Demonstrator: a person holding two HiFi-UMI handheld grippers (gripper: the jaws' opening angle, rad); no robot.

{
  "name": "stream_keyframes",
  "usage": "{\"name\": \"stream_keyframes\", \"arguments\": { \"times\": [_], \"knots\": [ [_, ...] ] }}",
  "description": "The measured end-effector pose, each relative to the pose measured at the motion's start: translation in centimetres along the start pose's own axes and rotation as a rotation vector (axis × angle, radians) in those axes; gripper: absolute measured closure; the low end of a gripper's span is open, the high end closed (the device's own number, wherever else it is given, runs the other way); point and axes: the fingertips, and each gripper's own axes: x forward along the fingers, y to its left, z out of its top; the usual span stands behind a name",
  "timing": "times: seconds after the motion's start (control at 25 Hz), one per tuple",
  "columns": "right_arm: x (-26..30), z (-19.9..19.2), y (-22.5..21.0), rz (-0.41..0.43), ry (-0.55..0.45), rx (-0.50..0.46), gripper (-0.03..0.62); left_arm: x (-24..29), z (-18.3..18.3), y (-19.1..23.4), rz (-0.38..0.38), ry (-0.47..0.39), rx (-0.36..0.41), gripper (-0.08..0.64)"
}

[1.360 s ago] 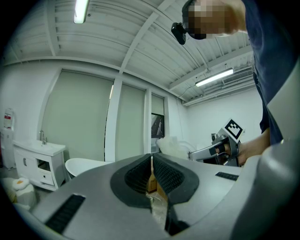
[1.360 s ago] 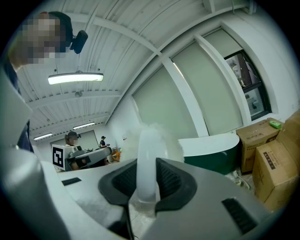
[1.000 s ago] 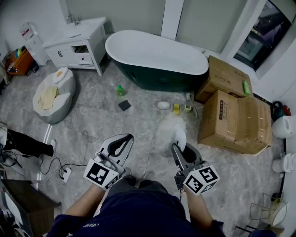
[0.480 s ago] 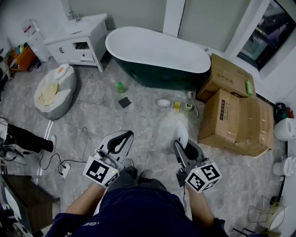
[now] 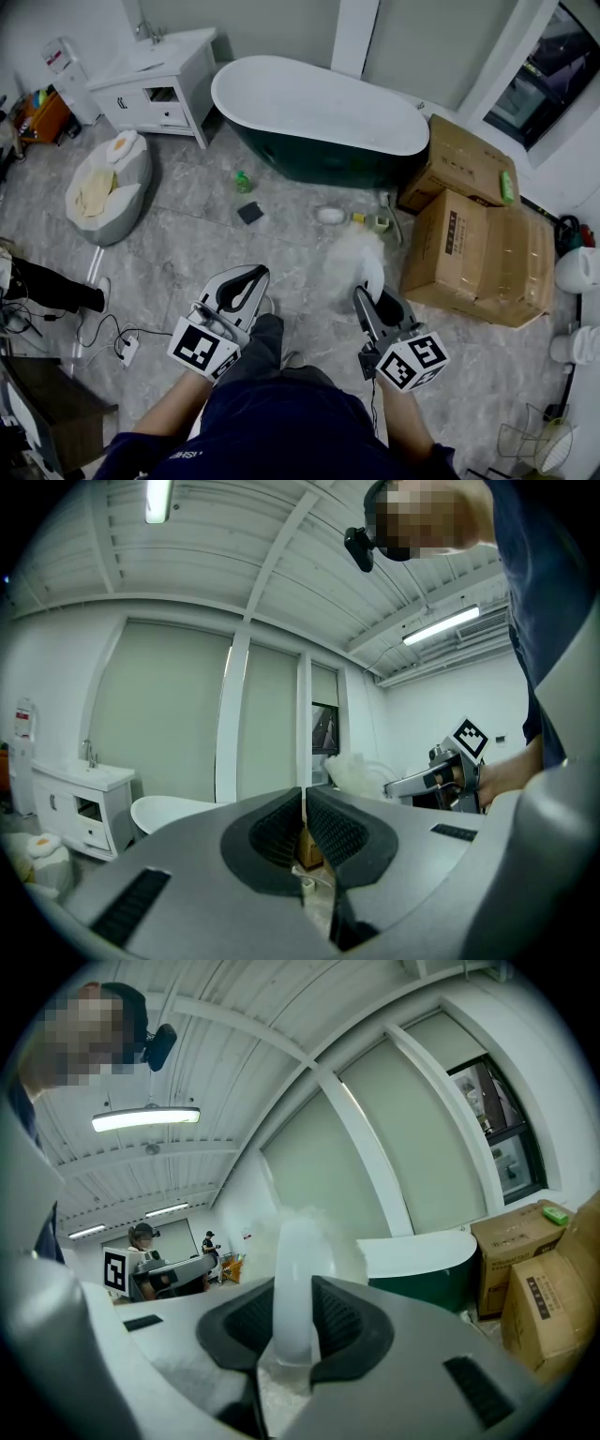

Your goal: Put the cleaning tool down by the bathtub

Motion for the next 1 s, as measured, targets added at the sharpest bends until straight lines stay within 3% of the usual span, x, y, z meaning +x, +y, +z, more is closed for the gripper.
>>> {"name": "stream_keyframes", "arguments": {
  "times": [0.4,1.0],
  "knots": [
    [5.6,0.9,-2.3,-0.024,0.02,0.011,0.499,3.8,-0.7,5.4,-0.009,0.008,-0.02,0.526],
    [19.4,3.1,-4.9,-0.05,0.072,0.034,0.499,10.5,-1.3,18.5,-0.035,0.038,-0.058,0.526]
  ]
}}
